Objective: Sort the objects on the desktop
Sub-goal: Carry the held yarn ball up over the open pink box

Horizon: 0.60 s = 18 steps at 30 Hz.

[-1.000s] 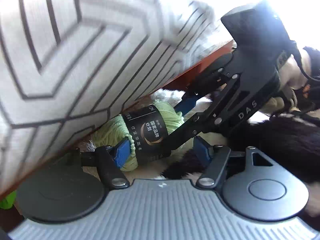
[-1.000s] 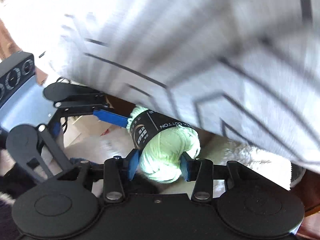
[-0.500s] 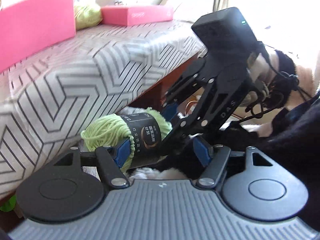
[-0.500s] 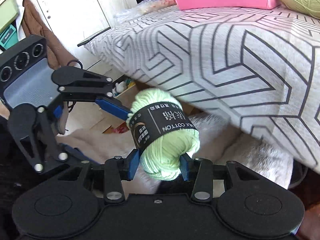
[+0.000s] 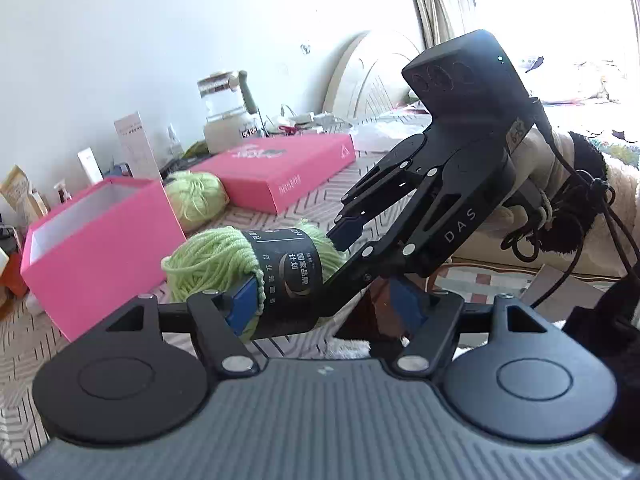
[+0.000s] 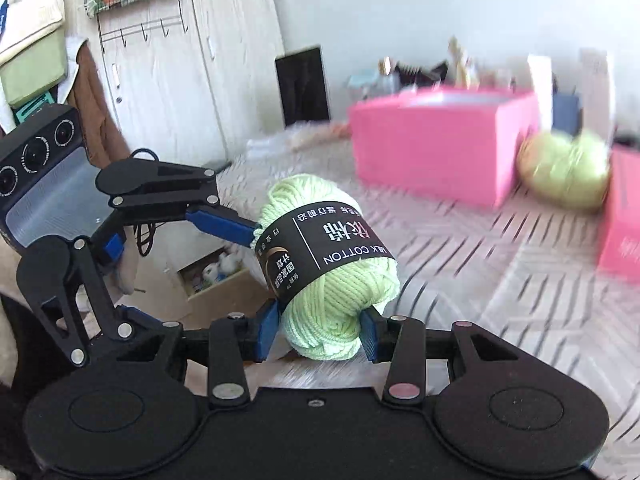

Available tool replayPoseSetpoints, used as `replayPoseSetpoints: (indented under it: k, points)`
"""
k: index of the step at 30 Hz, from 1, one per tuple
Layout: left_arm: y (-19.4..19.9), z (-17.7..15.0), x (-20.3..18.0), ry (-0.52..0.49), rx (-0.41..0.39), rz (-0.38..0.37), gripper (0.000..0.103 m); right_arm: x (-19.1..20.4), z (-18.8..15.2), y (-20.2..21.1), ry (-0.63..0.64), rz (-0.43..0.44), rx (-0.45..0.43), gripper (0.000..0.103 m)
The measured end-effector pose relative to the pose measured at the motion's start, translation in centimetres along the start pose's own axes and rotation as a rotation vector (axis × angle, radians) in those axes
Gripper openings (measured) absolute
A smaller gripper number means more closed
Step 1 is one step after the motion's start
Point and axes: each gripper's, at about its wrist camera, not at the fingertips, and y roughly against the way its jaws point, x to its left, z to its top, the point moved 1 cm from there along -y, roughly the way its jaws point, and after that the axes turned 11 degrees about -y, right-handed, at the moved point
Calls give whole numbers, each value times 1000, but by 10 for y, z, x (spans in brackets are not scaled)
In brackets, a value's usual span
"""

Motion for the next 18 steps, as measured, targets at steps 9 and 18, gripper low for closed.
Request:
replayPoseSetpoints:
  k: [9,18]
  points:
    - [-80,5,77,138,87,55,75,-56,39,-10,-22,-220,-45,49]
    - [-122,-25,109,301,305,135,76,-95,60,-23,-75,-374,-121,64]
